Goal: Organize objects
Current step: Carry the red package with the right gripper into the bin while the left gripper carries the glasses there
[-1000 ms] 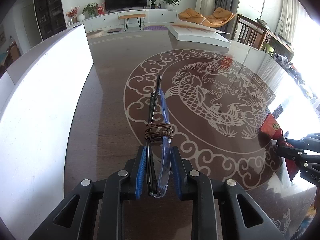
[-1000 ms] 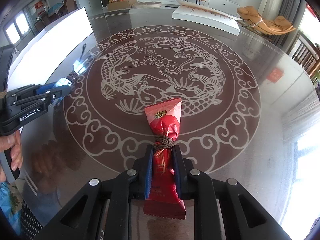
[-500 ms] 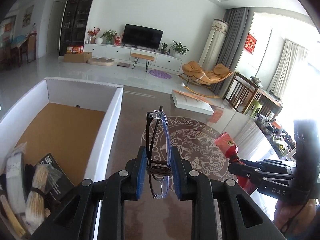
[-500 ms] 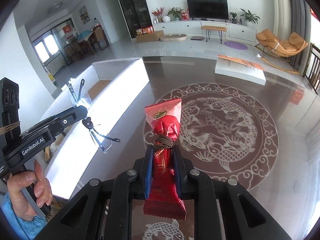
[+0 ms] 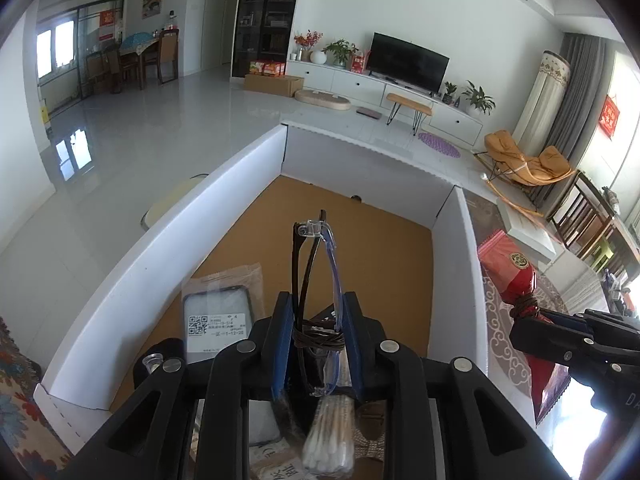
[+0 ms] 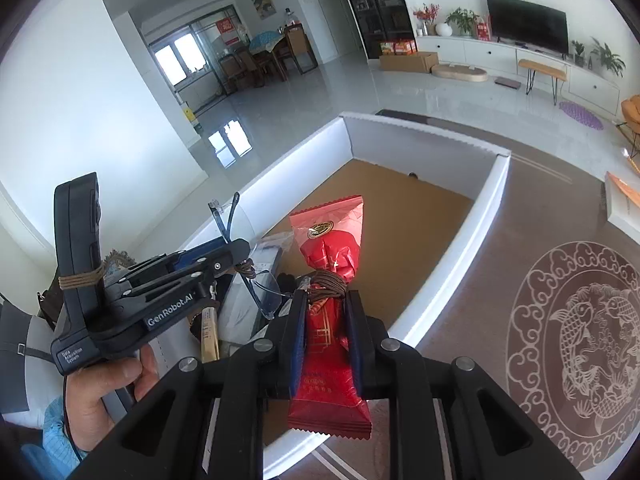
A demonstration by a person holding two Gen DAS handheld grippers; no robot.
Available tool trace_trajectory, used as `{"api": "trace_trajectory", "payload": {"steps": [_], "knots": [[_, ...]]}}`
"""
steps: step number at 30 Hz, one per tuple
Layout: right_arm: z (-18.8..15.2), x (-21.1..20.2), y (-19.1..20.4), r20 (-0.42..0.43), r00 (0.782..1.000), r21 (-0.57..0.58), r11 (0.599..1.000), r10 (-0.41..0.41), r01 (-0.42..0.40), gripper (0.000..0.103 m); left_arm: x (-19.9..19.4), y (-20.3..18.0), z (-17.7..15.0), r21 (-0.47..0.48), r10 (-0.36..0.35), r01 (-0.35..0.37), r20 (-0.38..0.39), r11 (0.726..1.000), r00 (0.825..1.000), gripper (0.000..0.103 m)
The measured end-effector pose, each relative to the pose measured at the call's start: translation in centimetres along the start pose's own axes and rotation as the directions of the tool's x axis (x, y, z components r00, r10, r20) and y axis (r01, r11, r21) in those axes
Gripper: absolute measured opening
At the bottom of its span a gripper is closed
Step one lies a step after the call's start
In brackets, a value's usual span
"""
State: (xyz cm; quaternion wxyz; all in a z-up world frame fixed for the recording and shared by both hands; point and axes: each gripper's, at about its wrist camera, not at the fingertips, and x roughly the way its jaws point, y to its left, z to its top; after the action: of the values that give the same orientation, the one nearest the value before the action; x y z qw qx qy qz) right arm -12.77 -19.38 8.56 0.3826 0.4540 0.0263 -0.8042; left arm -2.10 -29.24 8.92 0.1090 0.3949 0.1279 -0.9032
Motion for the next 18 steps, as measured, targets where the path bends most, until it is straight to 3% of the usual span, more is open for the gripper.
{"api": "trace_trajectory", "payload": {"steps": [1,2,3,4,5,8,11,18], "knots": [[0.0,1.7,0.4,-0.039,0.999,-0.003,1.000,-0.001,0.000,0.025,0.8,0.2,-0.3,0.003,0.019,-0.019,-0.023,1.000,1.000,0.026],[-0.1,3.3,0.7,-0.083,0.997,-0.007,1.000,-0.005,0.005,0.039,1.4,0.3,-0.5,0.004,0.028,-0.028,-0.042,1.000,0.999,0.033],[-0.3,4.8,0.9,-0.128,0.992,-0.009,1.000,-0.005,0.004,0.047,1.7,0.3,-0.7,0.006,0.035,-0.035,-0.054,0.999,0.998,0.041],[-0.5,5.9,1.0,-0.161,0.987,-0.010,1.000,0.000,-0.002,0.053,1.8,0.4,-0.7,0.008,0.045,-0.044,-0.052,0.999,0.998,0.063],[-0.7,6.6,1.0,-0.177,0.984,-0.010,1.000,-0.003,0.001,0.053,1.7,0.3,-0.7,0.012,0.060,-0.060,-0.038,0.998,0.997,0.083],[-1.0,6.5,0.8,-0.162,0.987,-0.010,1.000,-0.014,0.012,0.054,0.5,-0.1,-0.8,0.036,0.130,-0.132,0.035,0.991,0.991,0.099],[-0.9,5.1,0.2,-0.123,0.991,-0.013,0.999,-0.048,0.047,0.064,-0.3,0.0,-0.4,0.005,0.223,-0.224,0.066,0.975,0.973,0.103],[-0.7,2.3,0.7,-0.084,0.990,-0.072,0.992,-0.113,0.107,0.074,0.0,0.7,-0.8,-0.096,0.261,-0.264,-0.051,0.960,0.964,0.103]]}}
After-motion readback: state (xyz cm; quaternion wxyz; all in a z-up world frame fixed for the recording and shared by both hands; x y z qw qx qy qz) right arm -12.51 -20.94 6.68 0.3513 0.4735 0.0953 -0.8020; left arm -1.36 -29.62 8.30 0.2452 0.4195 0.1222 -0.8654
